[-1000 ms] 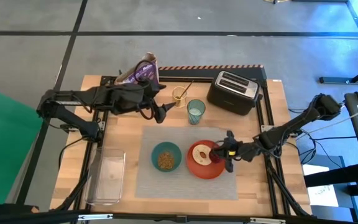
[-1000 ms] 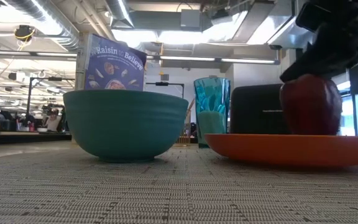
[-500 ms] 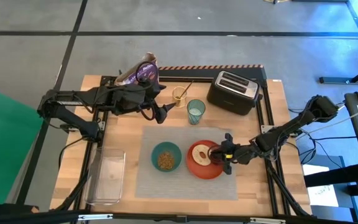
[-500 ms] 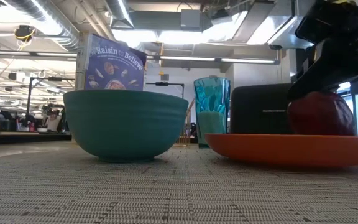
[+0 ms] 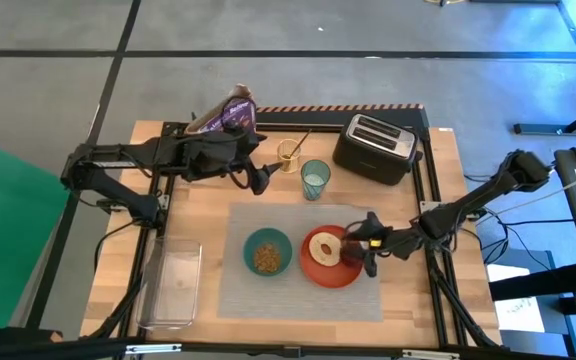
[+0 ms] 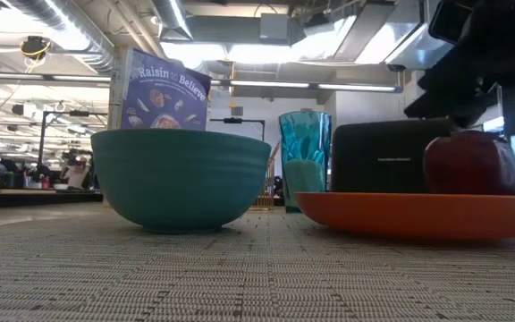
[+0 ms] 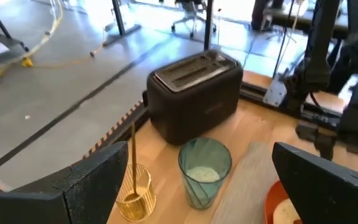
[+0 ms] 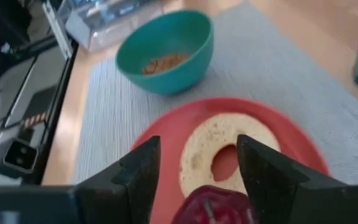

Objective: Arrange a breakfast setting
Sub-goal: Put the blue cup on the gray table mat

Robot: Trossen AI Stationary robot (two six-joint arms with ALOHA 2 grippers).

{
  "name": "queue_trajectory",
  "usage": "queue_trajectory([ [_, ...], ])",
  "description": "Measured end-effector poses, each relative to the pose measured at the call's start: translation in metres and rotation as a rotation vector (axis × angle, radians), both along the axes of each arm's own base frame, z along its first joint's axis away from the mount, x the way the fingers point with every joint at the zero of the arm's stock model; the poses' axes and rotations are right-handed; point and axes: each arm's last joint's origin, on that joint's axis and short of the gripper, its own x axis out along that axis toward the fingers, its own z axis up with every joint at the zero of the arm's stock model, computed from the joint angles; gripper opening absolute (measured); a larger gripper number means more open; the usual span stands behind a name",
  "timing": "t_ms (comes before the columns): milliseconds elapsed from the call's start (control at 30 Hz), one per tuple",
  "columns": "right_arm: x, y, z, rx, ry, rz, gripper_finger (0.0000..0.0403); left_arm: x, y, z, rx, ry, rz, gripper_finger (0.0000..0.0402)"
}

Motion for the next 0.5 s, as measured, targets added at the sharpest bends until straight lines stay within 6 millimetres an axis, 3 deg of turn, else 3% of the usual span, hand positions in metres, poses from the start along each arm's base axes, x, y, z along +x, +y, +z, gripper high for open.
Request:
queue_trajectory([
  [267,-0.014,-0.012,0.025,0.019,-0.131,-0.142,0.0204,0.032,0.013,-0.031,-0.077,0.111,-0.079,0.0393],
  [500,-0.029,-0.027,0.049,0.093,-0.272,-0.3,0.0205,0.069,0.043,-0.079,-0.264,0.174,-0.004,0.038],
])
